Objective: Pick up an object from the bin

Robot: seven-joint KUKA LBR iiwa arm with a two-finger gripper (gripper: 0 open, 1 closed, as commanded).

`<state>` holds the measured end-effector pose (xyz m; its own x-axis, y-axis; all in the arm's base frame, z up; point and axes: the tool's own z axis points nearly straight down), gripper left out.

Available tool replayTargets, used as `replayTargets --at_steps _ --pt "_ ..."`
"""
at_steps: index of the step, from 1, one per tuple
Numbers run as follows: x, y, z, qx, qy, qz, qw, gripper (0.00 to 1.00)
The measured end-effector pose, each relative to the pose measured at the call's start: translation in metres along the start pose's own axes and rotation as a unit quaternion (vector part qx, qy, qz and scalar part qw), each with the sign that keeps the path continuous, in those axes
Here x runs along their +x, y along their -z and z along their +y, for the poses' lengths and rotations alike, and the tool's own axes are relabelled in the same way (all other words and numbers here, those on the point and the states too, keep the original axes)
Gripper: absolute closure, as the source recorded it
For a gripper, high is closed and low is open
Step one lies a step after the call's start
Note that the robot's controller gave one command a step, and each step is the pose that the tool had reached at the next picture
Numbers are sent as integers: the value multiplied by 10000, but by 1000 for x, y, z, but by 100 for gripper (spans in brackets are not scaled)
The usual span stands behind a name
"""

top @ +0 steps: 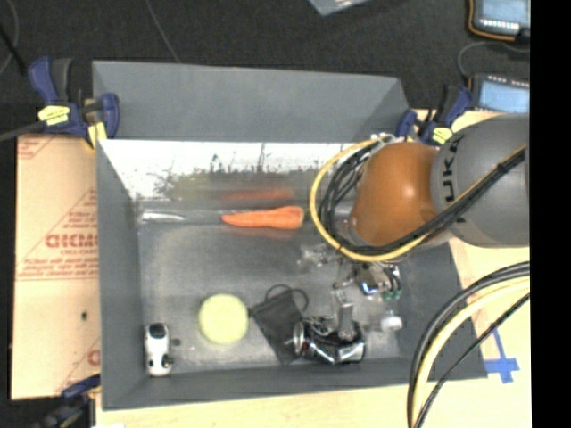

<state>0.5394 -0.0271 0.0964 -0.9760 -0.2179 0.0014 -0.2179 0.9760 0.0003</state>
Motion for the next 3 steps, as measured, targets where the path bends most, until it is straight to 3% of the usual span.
replayTargets --at_steps 1,2,3 --pt "26 35 9 19 -70 -46 10000 0" --pt "-6 -7 42 22 698 -56 9975 0" --pt "35 -23 45 49 1276 -143 9917 100"
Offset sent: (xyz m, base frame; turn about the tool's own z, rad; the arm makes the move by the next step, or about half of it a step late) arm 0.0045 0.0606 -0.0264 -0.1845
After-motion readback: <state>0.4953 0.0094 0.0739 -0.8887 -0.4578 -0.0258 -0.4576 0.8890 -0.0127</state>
